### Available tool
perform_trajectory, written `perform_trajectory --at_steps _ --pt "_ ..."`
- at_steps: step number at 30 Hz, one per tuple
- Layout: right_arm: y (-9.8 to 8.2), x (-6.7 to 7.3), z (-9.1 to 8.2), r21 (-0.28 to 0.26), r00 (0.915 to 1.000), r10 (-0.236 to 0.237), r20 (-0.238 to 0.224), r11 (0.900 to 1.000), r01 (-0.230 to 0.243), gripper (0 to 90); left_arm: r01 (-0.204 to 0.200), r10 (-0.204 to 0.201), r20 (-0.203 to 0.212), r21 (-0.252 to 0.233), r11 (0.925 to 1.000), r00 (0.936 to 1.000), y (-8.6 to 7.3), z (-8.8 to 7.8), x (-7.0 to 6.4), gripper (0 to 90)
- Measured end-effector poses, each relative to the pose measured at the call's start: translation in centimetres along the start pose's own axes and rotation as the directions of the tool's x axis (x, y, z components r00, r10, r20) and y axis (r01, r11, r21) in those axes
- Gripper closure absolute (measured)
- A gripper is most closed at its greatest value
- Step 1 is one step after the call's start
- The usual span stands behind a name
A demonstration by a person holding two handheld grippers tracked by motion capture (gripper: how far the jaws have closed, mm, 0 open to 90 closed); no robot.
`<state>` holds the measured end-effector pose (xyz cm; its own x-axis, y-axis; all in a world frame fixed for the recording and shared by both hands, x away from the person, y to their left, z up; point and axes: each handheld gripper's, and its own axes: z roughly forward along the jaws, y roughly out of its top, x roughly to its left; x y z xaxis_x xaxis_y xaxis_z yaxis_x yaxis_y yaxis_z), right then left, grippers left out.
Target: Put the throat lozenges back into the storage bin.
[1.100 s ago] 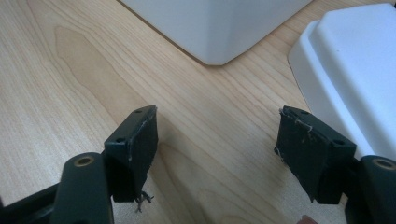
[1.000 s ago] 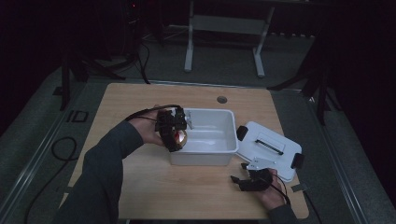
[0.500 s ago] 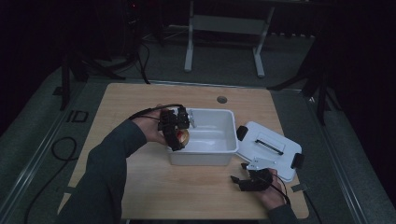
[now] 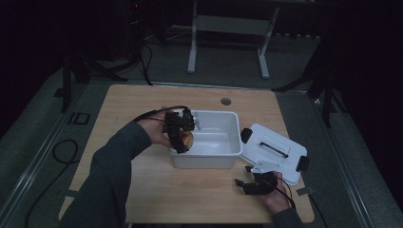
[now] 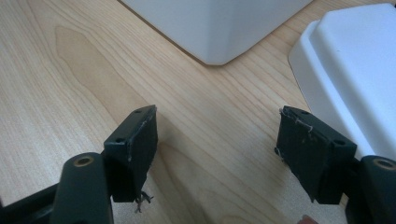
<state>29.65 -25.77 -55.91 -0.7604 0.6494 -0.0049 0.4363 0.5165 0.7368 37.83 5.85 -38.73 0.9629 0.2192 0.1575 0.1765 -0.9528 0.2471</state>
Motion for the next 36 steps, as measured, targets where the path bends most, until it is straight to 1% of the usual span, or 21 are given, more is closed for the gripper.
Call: perform_trajectory --at_steps 4,5,8,10,12,14,15,18,20,21,22,23,24,25,28,29,30,31,32,34,36 --pt "0.0 0.0 0.0 0.0 1.0 0.0 0.0 1.0 0.0 28.8 0.012 -0.012 0.014 -0.007 0.9999 0.9998 0.0 0.0 0.1 19.9" --pt "0.0 0.0 0.0 0.0 1.0 0.0 0.0 1.0 0.0 28.8 0.019 -0.019 0.005 -0.014 0.9997 0.9998 0.2 0.0 0.2 14.2" --pt "0.0 0.0 0.0 0.0 1.0 0.0 0.0 1.0 0.0 28.8 0.028 -0.028 0.012 -0.023 0.9994 0.9996 0.2 -0.1 0.2 13.5" --pt "0.0 0.0 0.0 0.001 1.0 -0.002 -0.001 1.0 0.002 28.6 0.026 -0.026 0.008 -0.024 0.9994 0.9996 0.2 -0.1 0.2 15.1" --pt "0.0 0.0 0.0 0.001 1.0 -0.003 -0.002 1.0 0.003 28.5 0.021 -0.021 0.009 -0.026 0.9994 0.9997 0.1 -0.1 0.3 21.1" --pt "0.0 0.0 0.0 0.001 1.0 -0.003 -0.002 1.0 0.003 28.5 0.029 -0.029 0.001 -0.035 0.999 0.9996 -0.2 -0.3 0.5 21.3" --pt "0.0 0.0 0.0 0.001 1.0 -0.003 -0.002 1.0 0.003 28.4 0.037 -0.037 -0.004 -0.05 0.9981 0.9993 -0.4 -0.5 0.6 25.0" --pt "0.0 0.0 0.0 0.002 1.0 -0.004 -0.002 1.0 0.004 28.4 0.043 -0.044 -0.009 -0.063 0.9971 0.999 -0.7 -0.8 0.7 30.9" --pt "0.0 0.0 0.0 0.001 1.0 -0.004 -0.003 1.0 0.004 28.4 0.058 -0.059 -0.019 -0.084 0.9948 0.9981 -1.2 -1.4 0.9 36.1" --pt "0.0 0.0 0.0 0.001 1.0 -0.004 -0.003 1.0 0.004 28.4 0.058 -0.059 -0.019 -0.084 0.9948 0.9981 -1.2 -1.4 0.9 38.6" --pt "0.0 0.0 0.0 0.001 1.0 -0.004 -0.003 1.0 0.004 28.4 0.059 -0.062 -0.034 -0.087 0.9945 0.9975 -1.7 -1.7 1.0 42.9" --pt "0.0 0.0 0.0 0.002 1.0 -0.004 -0.002 1.0 0.004 28.4 0.059 -0.062 -0.034 -0.087 0.9945 0.9975 -1.7 -1.7 1.0 47.3" --pt "0.0 0.0 0.0 0.002 1.0 -0.004 -0.002 1.0 0.004 28.4 0.063 -0.067 -0.04 -0.088 0.9941 0.997 -1.9 -1.8 1.1 47.3" --pt "0.0 0.0 0.0 0.001 1.0 -0.004 -0.003 1.0 0.004 28.4 0.067 -0.071 -0.044 -0.094 0.9933 0.9965 -2.2 -2.0 1.2 56.7" --pt "0.0 0.0 0.0 0.002 1.0 -0.004 -0.003 1.0 0.004 28.4 0.08 -0.086 -0.058 -0.106 0.9912 0.9946 -3.3 -2.4 1.5 68.6" --pt "0.0 0.0 0.0 0.002 1.0 -0.004 -0.003 1.0 0.004 28.4 0.08 -0.086 -0.058 -0.106 0.9912 0.9946 -3.3 -2.4 1.5 72.8" --pt "0.0 0.0 0.0 0.002 1.0 -0.004 -0.003 1.0 0.004 28.4 0.079 -0.086 -0.061 -0.114 0.9903 0.9944 -3.5 -2.5 1.6 72.8" --pt "0.0 0.0 0.0 0.002 1.0 -0.005 -0.003 1.0 0.005 28.4 0.081 -0.089 -0.056 -0.123 0.9891 0.9945 -3.9 -2.7 1.6 82.1" --pt "0.0 0.0 0.0 0.002 1.0 -0.005 -0.003 1.0 0.005 28.4 0.09 -0.097 -0.056 -0.124 0.9883 0.9937 -4.3 -2.8 1.7 85.3" --pt "0.0 0.0 0.0 0.001 1.0 -0.004 -0.003 1.0 0.004 28.4 0.099 -0.106 -0.057 -0.117 0.9882 0.9927 -4.7 -2.8 1.7 89.2" --pt "0.0 0.0 0.0 0.001 1.0 -0.005 -0.003 1.0 0.005 28.4 0.1 -0.108 -0.059 -0.115 0.9883 0.9924 -4.9 -2.8 1.8 89.6"
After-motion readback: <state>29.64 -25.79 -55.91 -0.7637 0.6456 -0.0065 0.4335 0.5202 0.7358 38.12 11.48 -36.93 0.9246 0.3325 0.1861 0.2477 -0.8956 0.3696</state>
